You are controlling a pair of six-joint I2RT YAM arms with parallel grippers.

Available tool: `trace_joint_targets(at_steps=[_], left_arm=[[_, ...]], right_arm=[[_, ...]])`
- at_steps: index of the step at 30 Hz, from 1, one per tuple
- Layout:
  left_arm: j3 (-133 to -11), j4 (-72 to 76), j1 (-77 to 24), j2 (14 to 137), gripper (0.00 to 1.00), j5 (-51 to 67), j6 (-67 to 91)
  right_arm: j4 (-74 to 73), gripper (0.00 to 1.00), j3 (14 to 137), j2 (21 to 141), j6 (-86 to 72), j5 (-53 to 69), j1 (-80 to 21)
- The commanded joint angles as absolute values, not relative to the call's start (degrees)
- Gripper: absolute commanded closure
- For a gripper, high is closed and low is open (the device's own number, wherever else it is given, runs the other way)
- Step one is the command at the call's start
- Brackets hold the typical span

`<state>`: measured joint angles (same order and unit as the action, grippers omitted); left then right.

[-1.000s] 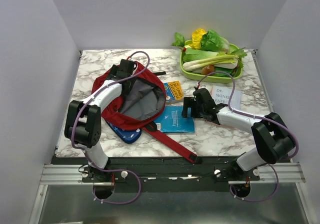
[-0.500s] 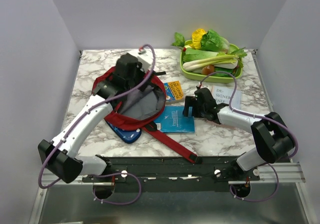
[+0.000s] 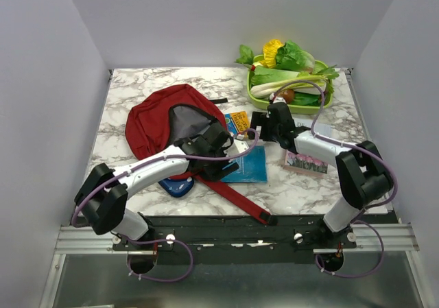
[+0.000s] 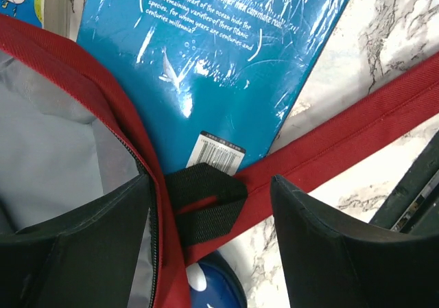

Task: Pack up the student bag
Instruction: Adjust the book at the center of the board.

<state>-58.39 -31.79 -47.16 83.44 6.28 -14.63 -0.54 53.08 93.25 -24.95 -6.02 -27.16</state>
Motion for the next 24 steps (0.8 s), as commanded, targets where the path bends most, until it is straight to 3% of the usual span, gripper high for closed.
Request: trace_joint_targets(at_steps=[1, 10, 24], left_arm=[[-55.82, -25.59, -47.73, 84.64, 0.23, 6.60, -15.38], [-53.26, -17.49, -51.06, 88.15, 0.21, 2.64, -16.51], [-50.10, -14.24, -55.72, 89.82, 0.19, -4.74, -21.35]], right_arm=[[2.72, 0.01, 56.77, 98.51, -22.06, -1.94, -26.46], [6.77, 0.08, 53.01, 99.76, -22.85, 7.03, -26.46], [10.46, 0.20, 35.60, 89.31, -29.35, 14.67, -26.54]])
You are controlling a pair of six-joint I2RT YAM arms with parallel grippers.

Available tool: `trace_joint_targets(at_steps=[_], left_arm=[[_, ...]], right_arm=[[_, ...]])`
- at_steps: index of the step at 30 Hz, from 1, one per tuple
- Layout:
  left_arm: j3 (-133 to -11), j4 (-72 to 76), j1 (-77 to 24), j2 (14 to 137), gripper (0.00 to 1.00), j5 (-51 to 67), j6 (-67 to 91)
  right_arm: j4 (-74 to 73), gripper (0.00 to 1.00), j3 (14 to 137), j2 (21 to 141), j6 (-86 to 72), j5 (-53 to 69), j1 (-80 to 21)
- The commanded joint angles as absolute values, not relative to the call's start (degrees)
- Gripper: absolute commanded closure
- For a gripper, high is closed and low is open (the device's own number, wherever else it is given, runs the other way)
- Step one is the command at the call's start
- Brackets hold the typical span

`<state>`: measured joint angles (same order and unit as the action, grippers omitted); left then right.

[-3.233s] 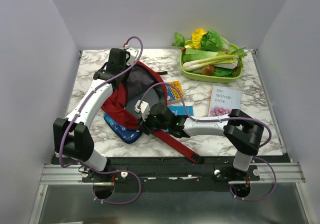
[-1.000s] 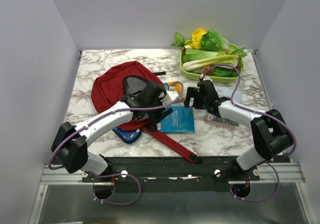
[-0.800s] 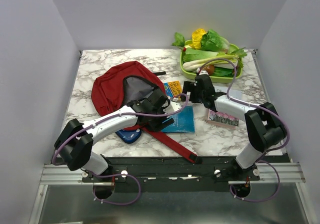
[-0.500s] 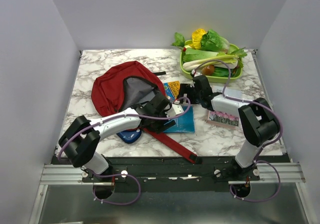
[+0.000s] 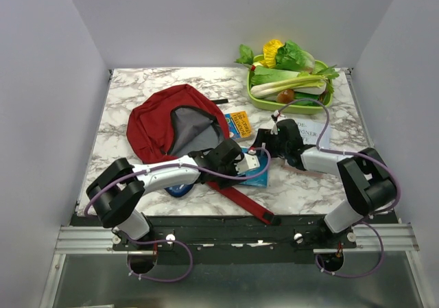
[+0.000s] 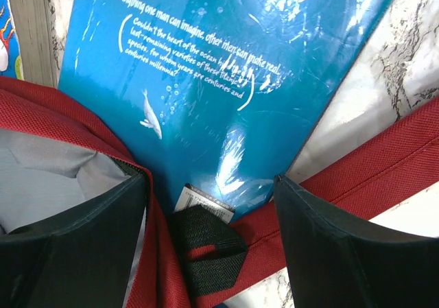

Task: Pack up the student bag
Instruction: Adjust the book at the center of the board.

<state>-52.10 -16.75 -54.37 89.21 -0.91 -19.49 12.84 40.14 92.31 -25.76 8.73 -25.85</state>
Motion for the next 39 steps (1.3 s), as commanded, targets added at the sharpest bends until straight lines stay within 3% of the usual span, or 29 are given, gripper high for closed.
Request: trace_joint_targets(at_steps=[1, 9, 15, 19, 23, 30, 39], left_arm=[[-50.10, -14.06, -55.90, 90.09, 0.19, -5.96, -21.62], [-51.59, -11.78, -57.74, 92.20, 0.19, -12.04, -23.64], [-53.00, -10.81, -57.74, 93.60, 0.19, -14.41, -23.03], [-53.26, -11.16, -57.31, 94.13, 0.18, -14.15, -21.27], [-52.91, -12.04, -55.82, 94.48, 0.19, -13.28, -19.95], [-50.80, -11.87, -54.14, 93.78, 0.19, -12.22, -20.13], [-50.19, -12.21, -53.70, 91.85, 0.19, -11.25, -20.83]], right_arm=[[10.20, 0.22, 33.59, 87.99, -29.79, 14.68, -26.80], [2.13, 0.32, 23.21, 67.89, -33.40, 16.07, -30.06], [-9.73, 0.33, 24.68, 58.72, -30.07, 15.49, -30.50], [-11.87, 0.22, 30.74, 60.37, -25.24, 8.28, -30.50], [-8.71, 0.18, 35.06, 69.84, -22.59, 3.87, -30.41], [1.04, 0.18, 35.95, 79.53, -22.24, 5.27, -30.24], [1.41, 0.17, 38.14, 80.41, -22.41, 1.05, -29.18]])
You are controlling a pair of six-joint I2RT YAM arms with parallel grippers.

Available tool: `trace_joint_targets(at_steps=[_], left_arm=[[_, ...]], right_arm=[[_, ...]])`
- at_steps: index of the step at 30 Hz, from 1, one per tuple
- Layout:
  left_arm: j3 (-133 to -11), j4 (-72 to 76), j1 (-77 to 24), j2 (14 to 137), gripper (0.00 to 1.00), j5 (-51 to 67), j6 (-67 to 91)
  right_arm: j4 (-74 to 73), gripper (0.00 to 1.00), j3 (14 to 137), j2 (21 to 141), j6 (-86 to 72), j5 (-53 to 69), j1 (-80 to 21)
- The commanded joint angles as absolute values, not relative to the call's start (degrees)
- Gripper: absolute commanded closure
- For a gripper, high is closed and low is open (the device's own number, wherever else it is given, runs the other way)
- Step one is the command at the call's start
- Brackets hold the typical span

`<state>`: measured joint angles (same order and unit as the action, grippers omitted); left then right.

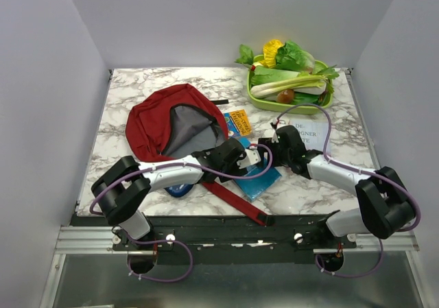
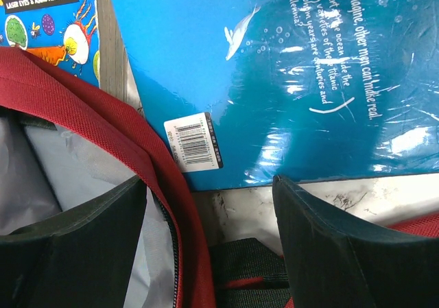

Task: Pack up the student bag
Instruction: Adjust the book at the center of the board.

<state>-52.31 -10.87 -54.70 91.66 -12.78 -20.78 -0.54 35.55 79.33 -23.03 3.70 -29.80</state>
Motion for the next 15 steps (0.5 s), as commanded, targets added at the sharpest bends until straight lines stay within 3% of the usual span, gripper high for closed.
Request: trace_joint_targets(at_steps=[1, 15], left_arm=[[-50.19, -12.56, -53.44, 91.32, 0.19, -10.64, -20.74], [-44.56, -9.51, -55.90, 88.33, 0.11, -8.95, -27.94]], right_arm=[[1.49, 0.17, 38.58, 81.29, -22.59, 1.40, -29.18], [5.80, 0.18, 34.81, 86.83, -28.39, 6.24, -29.01]])
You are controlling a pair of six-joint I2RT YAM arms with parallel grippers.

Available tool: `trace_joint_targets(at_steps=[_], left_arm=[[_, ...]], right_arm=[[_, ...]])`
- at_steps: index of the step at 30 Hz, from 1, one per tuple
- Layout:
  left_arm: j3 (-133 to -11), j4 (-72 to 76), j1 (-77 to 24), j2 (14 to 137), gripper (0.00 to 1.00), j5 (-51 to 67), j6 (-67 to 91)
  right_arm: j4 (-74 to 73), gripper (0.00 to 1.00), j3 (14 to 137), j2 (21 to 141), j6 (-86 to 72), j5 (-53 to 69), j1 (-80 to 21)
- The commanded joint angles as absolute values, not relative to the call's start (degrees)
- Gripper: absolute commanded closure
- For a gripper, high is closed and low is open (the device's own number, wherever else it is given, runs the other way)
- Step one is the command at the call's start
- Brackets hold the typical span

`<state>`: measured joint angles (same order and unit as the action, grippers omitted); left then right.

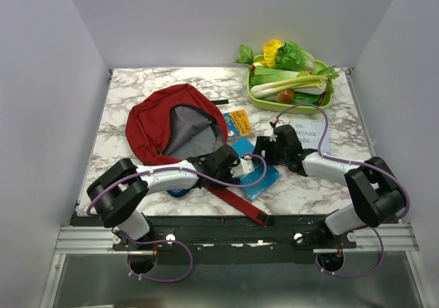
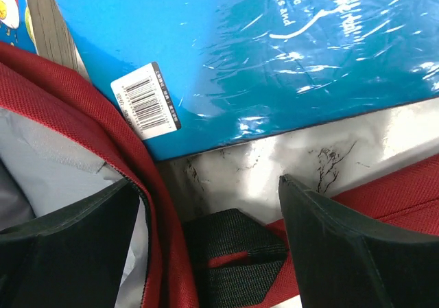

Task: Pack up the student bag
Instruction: Adjust the book at the center of the board.

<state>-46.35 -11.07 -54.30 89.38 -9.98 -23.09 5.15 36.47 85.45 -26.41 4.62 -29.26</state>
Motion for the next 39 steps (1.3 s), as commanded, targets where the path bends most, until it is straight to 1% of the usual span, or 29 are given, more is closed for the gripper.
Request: trace_joint_targets(at_steps=[1, 4, 6, 8, 10, 12, 16, 21, 26, 28, 32, 36, 39], left_arm=[[-44.56, -8.88, -56.16, 88.33, 0.11, -9.57, -28.91], [-45.26, -8.96, -57.73, 87.63, 0.09, -11.77, -32.34], [-45.44, -10.53, -58.79, 86.75, 0.10, -12.92, -35.05], [-44.83, -10.64, -60.46, 86.75, 0.11, -15.99, -37.08], [-43.86, -9.50, -60.82, 86.05, 0.14, -16.61, -41.10], [-39.92, -3.56, -61.43, 81.93, 0.12, -16.00, -44.28], [-37.36, 1.04, -62.49, 79.55, 0.09, -14.95, -48.24], [-26.47, 15.08, -65.21, 73.74, 0.03, -9.50, -55.54], [-24.97, 20.55, -67.32, 78.38, 0.02, -8.35, -56.51], [-24.26, 25.73, -67.32, 80.41, 0.01, -7.30, -58.27], [-27.41, 30.05, -67.41, 88.65, 0.01, -8.17, -57.57], [-26.28, 35.58, -67.32, 92.46, 0.01, -6.07, -60.29], [-26.10, 36.30, -66.71, 94.22, 0.01, -4.49, -61.26]], right_arm=[[5.71, 0.18, 34.98, 87.01, -28.56, 6.68, -29.00], [4.57, 0.18, 35.33, 87.45, -28.83, 7.38, -28.83], [4.05, 0.18, 35.24, 87.63, -29.18, 8.00, -28.48], [3.87, 0.18, 34.89, 87.45, -29.88, 8.61, -28.30], [4.22, 0.18, 34.72, 87.54, -30.67, 9.22, -28.13], [4.74, 0.18, 34.72, 87.63, -31.11, 9.93, -27.77], [5.19, 0.18, 34.54, 87.37, -32.08, 11.94, -27.25], [5.27, 0.18, 34.72, 87.89, -32.08, 15.72, -25.14], [7.64, 0.18, 34.01, 89.64, -32.87, 21.09, -22.42], [8.78, 0.18, 33.66, 89.82, -33.05, 22.67, -22.06], [9.84, 0.19, 33.49, 90.70, -33.31, 24.60, -21.97], [12.21, 0.20, 33.05, 92.54, -33.84, 26.63, -21.97], [12.83, 0.20, 33.22, 93.16, -34.10, 28.12, -21.97]])
